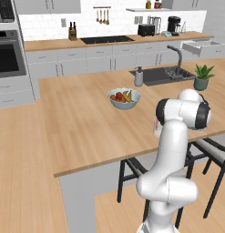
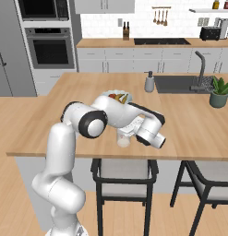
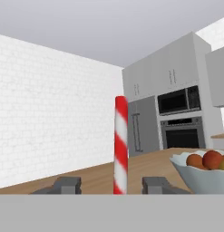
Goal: Take a straw from the drawer in front and place it inside the glass cup on the dining counter.
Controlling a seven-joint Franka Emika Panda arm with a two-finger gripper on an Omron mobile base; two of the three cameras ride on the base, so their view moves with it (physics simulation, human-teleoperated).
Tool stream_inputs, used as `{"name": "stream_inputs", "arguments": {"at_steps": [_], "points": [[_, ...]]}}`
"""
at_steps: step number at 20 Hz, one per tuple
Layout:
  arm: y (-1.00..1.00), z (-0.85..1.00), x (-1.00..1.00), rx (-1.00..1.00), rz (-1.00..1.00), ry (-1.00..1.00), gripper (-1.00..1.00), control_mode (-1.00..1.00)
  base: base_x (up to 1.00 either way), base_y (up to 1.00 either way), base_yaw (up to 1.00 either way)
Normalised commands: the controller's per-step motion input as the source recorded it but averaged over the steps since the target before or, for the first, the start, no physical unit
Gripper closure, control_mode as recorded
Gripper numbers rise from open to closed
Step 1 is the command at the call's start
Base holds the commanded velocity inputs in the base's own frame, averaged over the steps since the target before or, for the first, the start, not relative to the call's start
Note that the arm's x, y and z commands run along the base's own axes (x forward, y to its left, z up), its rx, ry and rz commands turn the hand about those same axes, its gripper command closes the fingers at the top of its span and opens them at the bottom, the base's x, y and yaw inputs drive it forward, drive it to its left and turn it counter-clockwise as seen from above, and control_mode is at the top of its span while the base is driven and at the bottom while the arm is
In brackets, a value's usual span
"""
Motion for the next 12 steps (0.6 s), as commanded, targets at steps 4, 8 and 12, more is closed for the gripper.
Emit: {"name": "stream_inputs", "arguments": {"at_steps": [4,8,12], "points": [[-0.02,0.00,-0.07,0.00,0.00,0.00,-1.00,-1.00,0.00,0.00,0.00],[-0.06,0.06,-0.22,0.00,0.00,-0.03,-1.00,-1.00,0.00,0.00,0.00],[-0.02,0.38,-0.38,0.00,0.00,-0.08,-1.00,-1.00,0.00,0.00,0.00]]}}
